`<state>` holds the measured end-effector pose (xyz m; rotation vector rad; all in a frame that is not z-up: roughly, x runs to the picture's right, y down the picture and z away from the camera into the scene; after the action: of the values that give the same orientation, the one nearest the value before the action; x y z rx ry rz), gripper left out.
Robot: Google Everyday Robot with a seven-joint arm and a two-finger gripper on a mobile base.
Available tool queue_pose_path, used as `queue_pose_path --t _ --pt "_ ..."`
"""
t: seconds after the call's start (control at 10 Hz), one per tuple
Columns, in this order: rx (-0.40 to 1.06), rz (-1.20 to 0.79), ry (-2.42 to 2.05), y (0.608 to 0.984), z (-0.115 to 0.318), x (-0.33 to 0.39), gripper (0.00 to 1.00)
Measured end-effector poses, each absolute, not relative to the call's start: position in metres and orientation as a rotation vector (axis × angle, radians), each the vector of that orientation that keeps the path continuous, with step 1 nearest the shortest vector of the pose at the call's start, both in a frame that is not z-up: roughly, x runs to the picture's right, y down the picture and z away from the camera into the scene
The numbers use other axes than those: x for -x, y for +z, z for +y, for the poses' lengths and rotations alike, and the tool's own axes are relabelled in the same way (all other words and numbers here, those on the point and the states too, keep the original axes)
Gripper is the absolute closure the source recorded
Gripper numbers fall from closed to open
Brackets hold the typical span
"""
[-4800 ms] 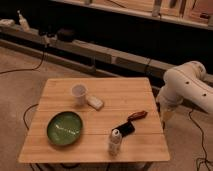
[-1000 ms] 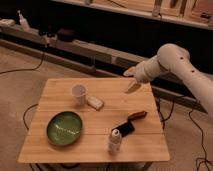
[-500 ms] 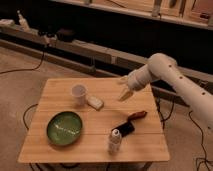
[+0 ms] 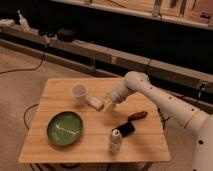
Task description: Place the white sponge in the ceramic bowl
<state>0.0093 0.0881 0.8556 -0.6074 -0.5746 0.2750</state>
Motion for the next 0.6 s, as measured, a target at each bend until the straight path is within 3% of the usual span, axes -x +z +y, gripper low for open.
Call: queue_pose_path --t 0.6 --pt "0.507 -0.538 0.213 0.893 0.078 0.034 0.35"
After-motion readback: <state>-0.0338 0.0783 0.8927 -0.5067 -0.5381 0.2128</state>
